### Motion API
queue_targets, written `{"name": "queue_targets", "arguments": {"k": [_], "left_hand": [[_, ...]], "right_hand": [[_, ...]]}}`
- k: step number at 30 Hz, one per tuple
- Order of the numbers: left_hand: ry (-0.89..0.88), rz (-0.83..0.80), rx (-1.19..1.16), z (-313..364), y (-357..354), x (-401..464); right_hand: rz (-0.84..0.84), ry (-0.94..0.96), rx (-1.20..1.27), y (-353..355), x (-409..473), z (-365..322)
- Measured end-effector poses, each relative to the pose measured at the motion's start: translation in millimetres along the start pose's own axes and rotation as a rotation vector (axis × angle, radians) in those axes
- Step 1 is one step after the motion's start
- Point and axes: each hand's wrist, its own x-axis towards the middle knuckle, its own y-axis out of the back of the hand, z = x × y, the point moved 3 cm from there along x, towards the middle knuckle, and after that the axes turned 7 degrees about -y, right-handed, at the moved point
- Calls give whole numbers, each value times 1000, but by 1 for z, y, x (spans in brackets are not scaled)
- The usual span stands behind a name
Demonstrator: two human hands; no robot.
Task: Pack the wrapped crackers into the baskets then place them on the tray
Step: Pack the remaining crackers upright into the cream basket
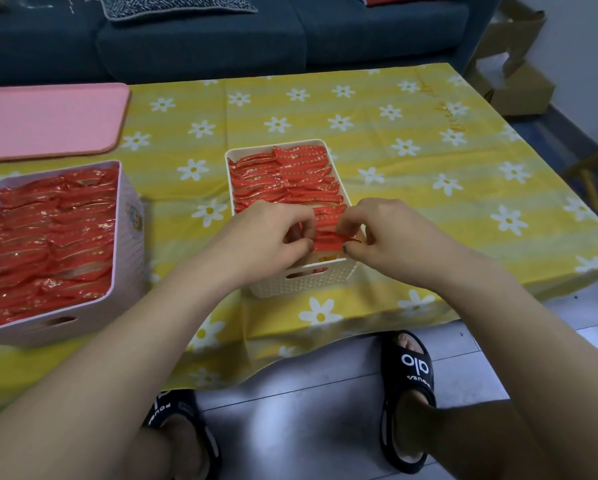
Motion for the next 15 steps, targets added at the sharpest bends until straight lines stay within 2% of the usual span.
{"name": "queue_targets", "arguments": {"k": [10,15], "left_hand": [[-10,103,-146,0,-2,0],[16,21,-69,-3,-12,2]], "right_hand": [[69,38,-16,3,4,-2],[61,112,-49,-3,5,-10]]}}
